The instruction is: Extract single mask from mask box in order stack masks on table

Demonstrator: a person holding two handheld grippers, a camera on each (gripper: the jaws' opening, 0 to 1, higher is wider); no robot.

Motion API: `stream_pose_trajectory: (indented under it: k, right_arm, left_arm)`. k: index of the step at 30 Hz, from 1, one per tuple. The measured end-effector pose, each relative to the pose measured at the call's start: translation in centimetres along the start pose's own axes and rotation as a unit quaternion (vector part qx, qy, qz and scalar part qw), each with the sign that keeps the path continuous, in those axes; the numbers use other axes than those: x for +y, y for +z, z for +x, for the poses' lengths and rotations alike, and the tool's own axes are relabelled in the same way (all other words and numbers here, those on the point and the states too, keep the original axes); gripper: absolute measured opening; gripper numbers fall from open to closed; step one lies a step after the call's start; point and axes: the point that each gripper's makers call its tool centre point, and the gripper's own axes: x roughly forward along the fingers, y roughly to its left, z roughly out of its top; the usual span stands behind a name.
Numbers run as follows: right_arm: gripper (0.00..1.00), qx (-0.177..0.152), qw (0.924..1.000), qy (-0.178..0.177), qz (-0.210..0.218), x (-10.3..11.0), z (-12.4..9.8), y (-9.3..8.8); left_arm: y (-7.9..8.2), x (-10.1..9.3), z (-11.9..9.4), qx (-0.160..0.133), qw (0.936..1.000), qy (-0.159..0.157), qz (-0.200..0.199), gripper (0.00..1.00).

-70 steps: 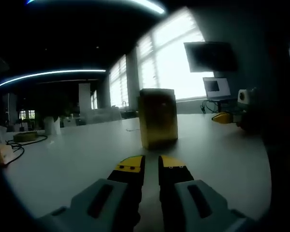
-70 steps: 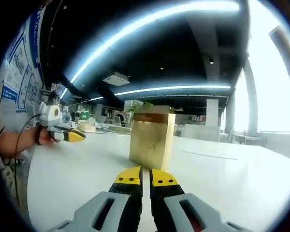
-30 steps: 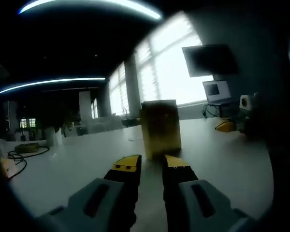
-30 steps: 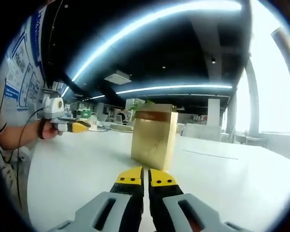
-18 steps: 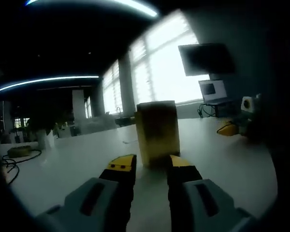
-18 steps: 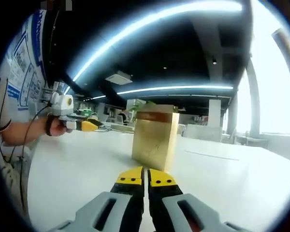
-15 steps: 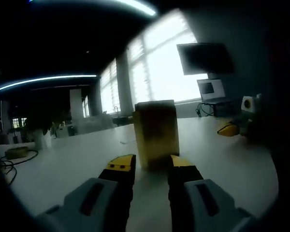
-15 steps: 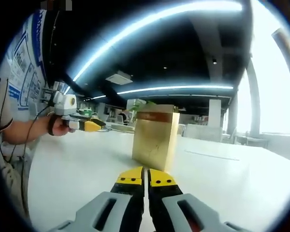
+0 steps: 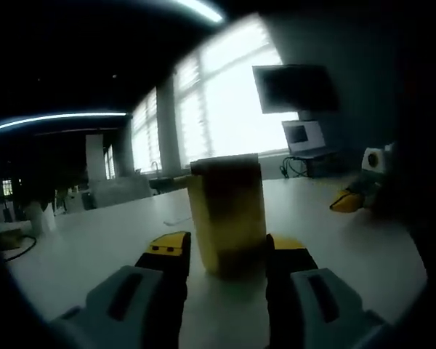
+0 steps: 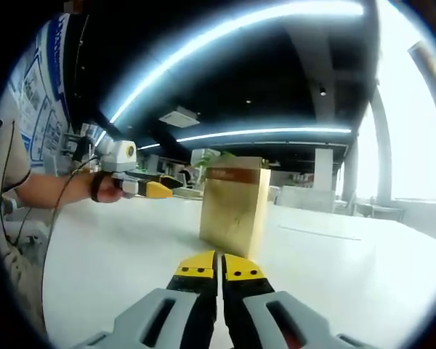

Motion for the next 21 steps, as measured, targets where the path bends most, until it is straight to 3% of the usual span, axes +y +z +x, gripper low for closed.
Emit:
stream_pose_trajectory:
  k: [10,21]
  right_arm:
    - [0.00,0.001,1.0000,0.002,0.000,0.0,0.0,-0.2]
    - [0.00,0.006,1.0000,0.006,0.001,0.1,0.1,-0.4]
  left_arm:
    - [-0.7,0.9,3.0,0.006,0.9995,-0.027,-0.012,0.42]
    - [-1.5,0.5,5.9,-0.003,0.9971,-0.074,-0.016,0.50]
